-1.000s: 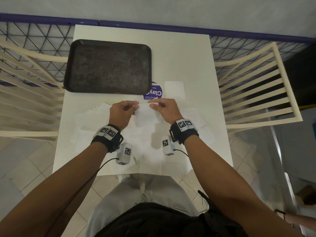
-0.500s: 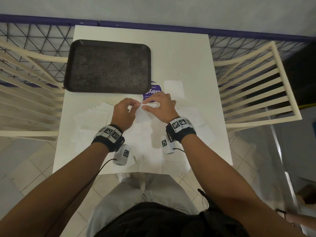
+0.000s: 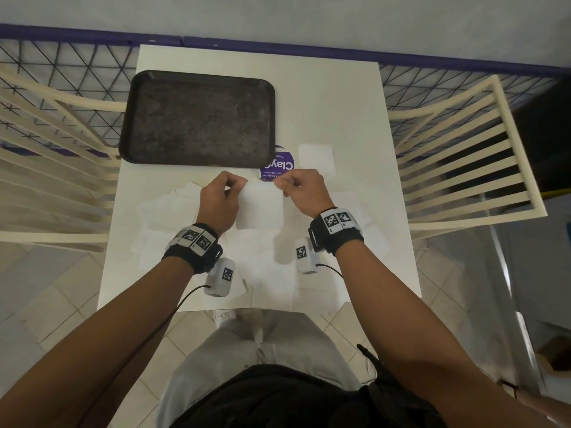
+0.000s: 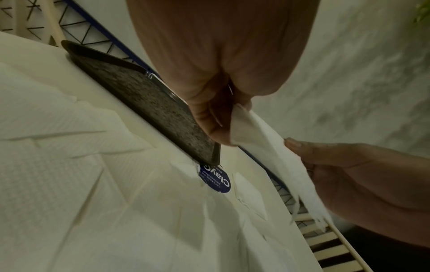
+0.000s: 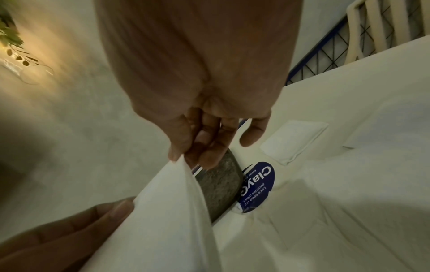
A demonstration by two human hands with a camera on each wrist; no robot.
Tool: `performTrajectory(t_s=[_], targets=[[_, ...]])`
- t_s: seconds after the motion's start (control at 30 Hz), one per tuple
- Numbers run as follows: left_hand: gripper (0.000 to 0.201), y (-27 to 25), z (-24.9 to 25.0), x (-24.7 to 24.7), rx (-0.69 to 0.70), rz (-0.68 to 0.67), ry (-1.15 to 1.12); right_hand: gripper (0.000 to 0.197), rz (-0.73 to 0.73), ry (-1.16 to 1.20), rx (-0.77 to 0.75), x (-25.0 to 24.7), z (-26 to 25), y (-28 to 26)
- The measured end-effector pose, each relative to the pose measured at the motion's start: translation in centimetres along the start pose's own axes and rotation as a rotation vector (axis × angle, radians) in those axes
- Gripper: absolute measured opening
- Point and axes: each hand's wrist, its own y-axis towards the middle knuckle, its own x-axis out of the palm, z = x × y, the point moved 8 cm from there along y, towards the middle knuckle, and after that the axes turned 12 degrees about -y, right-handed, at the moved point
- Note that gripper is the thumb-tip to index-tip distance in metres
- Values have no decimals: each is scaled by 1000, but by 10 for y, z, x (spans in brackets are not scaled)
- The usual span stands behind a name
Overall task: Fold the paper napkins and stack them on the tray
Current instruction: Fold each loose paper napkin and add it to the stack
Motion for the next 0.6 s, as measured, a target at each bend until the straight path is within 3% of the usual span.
performTrajectory(t_s=[0.1, 0.2, 0.3, 0.4, 0.6], targets=[[15, -1, -10, 5, -91, -6, -101, 10, 50, 16, 37, -1, 3, 0], [33, -7, -14, 13, -185, -82, -118, 9, 88, 36, 72, -4, 7, 1], [42, -15, -6, 20, -136, -146, -38, 9, 115, 44, 76, -9, 8, 2], [38, -16, -8, 20, -102, -127, 24, 11, 114, 58, 75, -10, 9, 1], [32, -10, -4, 16, 4, -49, 85, 25, -42, 148, 144, 7, 14, -2]])
